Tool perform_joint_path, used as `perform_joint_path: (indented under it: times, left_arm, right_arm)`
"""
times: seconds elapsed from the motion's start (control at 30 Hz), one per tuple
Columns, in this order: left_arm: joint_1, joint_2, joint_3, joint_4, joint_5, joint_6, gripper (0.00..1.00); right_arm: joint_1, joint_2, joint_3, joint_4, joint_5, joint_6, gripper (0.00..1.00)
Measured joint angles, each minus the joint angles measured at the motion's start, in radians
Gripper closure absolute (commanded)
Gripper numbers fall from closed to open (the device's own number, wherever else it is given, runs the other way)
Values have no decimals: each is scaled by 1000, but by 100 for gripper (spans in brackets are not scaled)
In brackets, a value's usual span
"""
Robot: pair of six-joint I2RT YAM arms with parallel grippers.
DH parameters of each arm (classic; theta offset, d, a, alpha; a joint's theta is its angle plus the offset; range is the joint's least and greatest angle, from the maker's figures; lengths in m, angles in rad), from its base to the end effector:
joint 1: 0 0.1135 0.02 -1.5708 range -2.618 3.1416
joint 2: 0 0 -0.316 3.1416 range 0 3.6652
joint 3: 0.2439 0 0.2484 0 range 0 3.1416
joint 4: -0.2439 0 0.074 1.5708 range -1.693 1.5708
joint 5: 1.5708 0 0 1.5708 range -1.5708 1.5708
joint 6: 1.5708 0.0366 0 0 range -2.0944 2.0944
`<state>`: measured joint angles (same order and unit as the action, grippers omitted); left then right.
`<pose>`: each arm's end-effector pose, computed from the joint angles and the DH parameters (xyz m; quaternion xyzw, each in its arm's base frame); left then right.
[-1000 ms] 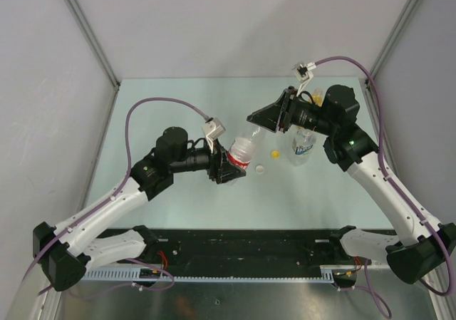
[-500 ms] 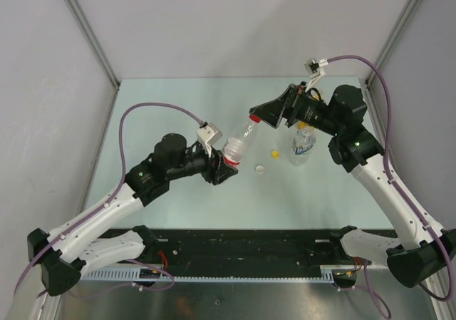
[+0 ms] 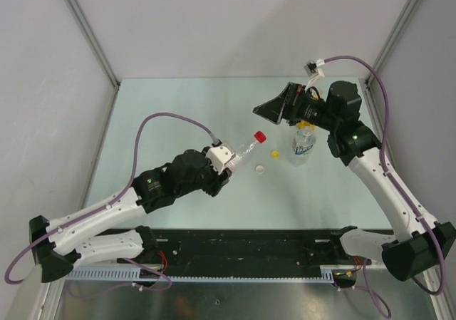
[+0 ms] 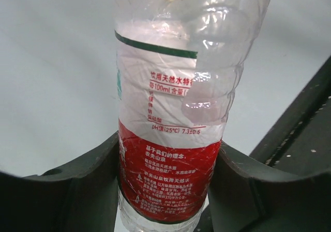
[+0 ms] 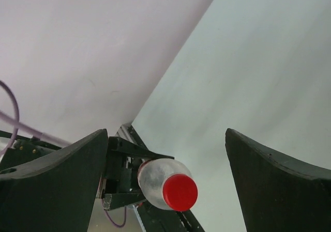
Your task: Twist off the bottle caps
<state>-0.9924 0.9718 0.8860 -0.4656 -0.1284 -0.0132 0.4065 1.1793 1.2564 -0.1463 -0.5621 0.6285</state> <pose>0.1029 -0.1491 0.3558 0.3820 0.7835 -0.1856 0.4536 0.2126 0.1128 0.4767 -0.1102 0.7191 0.5005 0.4693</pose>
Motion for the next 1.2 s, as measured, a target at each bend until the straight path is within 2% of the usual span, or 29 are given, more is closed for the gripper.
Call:
perform_joint_path:
  times: [0.2, 0.5, 0.77, 1.03, 1.2]
  left_arm:
    - [-48, 52, 14, -48, -137, 35, 56]
    - [-62, 74, 14, -81, -228, 42, 58]
    - [-72, 83, 14, -83, -270, 51, 59]
    - [-77, 90, 14, -84, -284, 51, 60]
    - [-81, 90, 14, -84, -288, 51, 60]
  right_arm:
    - [-32, 45, 0, -64, -80, -19, 1]
    - [-39, 92, -2, -254, -160, -112, 8]
    - [-38, 110, -3, -312, -237, -137, 21]
    - [-34, 143, -14, -323, -260, -143, 40]
    - [-34, 148, -28, -320, -259, -132, 43]
